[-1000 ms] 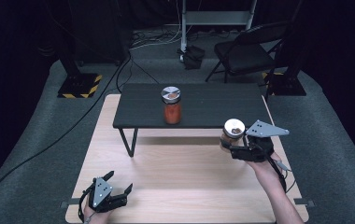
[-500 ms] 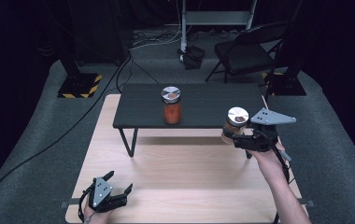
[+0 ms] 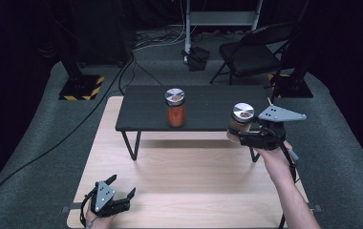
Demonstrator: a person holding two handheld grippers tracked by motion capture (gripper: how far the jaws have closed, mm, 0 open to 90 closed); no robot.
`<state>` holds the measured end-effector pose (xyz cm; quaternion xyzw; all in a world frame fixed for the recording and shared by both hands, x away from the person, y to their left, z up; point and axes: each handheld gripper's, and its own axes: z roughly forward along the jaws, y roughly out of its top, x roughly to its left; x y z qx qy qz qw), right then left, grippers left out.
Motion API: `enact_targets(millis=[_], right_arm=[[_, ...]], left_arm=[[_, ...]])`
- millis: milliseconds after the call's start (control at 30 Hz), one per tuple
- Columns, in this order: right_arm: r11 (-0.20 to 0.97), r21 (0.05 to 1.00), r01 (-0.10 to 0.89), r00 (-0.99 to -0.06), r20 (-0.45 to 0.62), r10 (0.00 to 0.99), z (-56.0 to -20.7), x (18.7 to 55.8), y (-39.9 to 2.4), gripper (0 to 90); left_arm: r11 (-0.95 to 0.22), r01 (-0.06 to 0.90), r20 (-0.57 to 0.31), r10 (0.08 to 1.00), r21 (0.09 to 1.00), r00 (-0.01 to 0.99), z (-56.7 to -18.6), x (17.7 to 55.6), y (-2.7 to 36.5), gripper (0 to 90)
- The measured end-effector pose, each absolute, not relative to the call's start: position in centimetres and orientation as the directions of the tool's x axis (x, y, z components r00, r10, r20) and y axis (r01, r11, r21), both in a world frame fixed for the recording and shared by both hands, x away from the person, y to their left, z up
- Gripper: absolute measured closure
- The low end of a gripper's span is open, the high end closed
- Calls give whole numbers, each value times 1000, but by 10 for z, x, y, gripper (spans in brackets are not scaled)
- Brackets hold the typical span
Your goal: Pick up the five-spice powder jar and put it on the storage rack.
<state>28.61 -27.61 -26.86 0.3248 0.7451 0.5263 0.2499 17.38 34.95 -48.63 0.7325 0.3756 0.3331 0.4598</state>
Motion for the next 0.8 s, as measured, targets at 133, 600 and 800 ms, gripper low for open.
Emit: enact_targets(millis=[133, 600, 800], right_arm=[[233, 948, 216, -651, -38, 758, -267, 290, -273, 301], [191, 953, 234, -573, -23, 819, -267, 318, -254, 301], [195, 949, 247, -552, -28, 834, -270, 327, -247, 301]], left_arm=[[-295, 244, 142, 856, 924, 496, -486, 174, 350, 144], [-292, 246, 138, 856, 924, 499, -486, 174, 350, 143], [-291, 244, 138, 855, 925, 499, -486, 174, 351, 143]])
